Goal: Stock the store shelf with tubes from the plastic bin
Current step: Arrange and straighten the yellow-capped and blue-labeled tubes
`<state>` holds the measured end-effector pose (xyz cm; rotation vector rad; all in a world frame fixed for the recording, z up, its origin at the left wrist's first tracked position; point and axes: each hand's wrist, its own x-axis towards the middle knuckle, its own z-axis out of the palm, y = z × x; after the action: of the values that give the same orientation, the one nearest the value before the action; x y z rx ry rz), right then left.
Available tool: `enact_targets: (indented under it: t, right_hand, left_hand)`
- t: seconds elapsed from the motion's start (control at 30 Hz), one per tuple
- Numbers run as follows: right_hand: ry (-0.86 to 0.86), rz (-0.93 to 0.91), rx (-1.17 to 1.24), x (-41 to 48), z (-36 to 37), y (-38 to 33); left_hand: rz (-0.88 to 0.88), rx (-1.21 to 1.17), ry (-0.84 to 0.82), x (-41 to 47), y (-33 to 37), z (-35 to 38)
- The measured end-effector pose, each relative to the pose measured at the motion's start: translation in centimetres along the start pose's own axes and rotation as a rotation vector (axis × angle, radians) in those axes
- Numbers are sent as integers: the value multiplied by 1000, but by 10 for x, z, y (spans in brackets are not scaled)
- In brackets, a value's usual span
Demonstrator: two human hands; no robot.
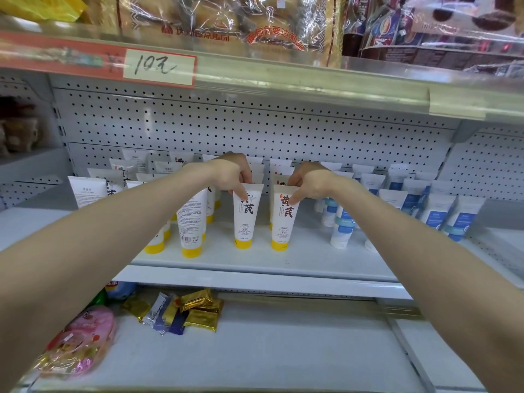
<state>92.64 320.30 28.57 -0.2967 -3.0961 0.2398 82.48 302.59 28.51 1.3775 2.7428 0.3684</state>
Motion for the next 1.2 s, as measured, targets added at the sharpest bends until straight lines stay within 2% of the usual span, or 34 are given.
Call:
enact_targets:
  t: [1.2]
  right_hand:
    - [-25,6,1,6,-1,2]
  left_hand:
    - [-3,-36,5,1,2,3]
